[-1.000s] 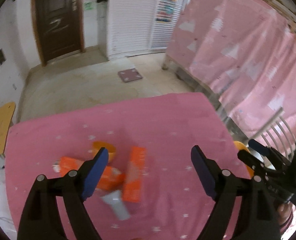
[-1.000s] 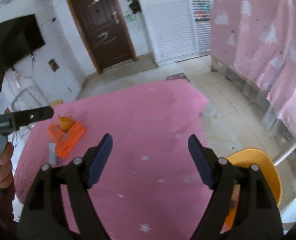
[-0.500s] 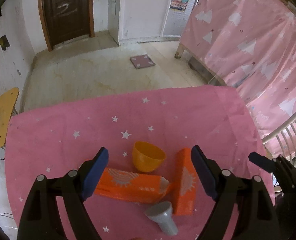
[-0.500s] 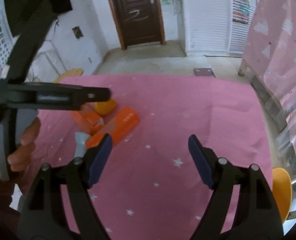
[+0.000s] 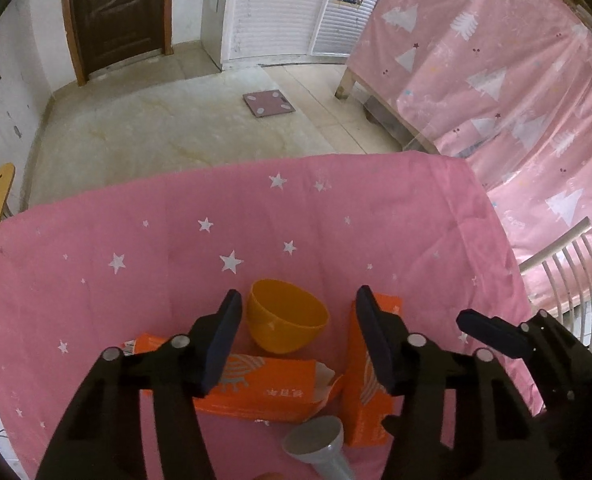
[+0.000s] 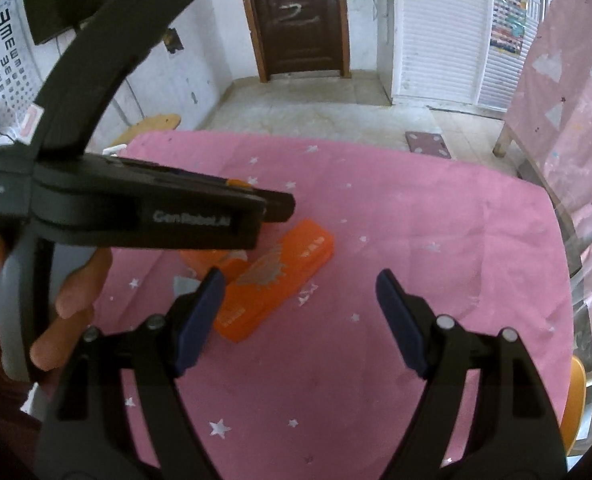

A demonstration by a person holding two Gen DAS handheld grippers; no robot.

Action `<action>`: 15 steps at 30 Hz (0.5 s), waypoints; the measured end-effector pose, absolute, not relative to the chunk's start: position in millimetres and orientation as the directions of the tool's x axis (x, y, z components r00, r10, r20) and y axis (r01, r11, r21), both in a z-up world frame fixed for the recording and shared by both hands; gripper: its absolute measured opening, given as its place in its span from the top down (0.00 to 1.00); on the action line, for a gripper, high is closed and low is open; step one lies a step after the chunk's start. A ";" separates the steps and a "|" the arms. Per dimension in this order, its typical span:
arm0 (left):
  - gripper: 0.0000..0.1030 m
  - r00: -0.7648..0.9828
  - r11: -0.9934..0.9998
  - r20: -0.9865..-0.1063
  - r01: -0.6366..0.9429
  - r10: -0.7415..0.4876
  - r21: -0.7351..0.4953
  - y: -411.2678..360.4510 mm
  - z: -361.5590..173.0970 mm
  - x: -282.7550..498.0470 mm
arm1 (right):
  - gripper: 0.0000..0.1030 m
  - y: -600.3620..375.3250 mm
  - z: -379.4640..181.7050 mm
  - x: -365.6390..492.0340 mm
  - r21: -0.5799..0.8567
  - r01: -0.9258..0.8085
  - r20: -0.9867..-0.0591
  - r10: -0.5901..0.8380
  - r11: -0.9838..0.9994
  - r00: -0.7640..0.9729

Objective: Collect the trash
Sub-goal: 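Grasp the orange plastic bowl with the left tool while the right tool grasps the orange cardboard box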

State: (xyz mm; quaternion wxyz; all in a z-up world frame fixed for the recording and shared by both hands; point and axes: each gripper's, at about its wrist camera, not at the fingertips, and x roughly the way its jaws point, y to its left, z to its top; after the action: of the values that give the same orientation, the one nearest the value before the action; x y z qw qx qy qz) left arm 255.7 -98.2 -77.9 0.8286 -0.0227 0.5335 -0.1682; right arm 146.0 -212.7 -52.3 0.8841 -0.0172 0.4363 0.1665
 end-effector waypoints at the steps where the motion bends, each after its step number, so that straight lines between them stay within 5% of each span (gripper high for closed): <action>1: 0.54 0.375 0.943 -0.876 0.253 -0.302 -0.216 -97.4 -78.3 255.3 | 0.27 -211.4 -53.0 146.7 0.113 -0.310 -0.780 0.278 0.944 0.561; 6: 0.67 0.363 0.946 -0.885 0.249 -0.292 -0.210 -98.7 -85.6 255.8 | 0.27 -203.6 -54.6 150.3 0.111 -0.316 -0.785 0.278 0.942 0.553; 15: 0.67 0.434 0.960 -0.860 0.191 -0.268 -0.203 -81.3 -70.3 255.4 | 0.27 -191.8 -60.5 160.6 0.104 -0.310 -0.802 0.264 0.945 0.536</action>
State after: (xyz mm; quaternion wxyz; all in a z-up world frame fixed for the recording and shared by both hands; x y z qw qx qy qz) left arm 255.4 -81.3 -70.3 0.8459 -0.0376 0.5144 -0.1358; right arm 160.6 -191.8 -60.5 0.8760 -0.0256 0.4529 0.1637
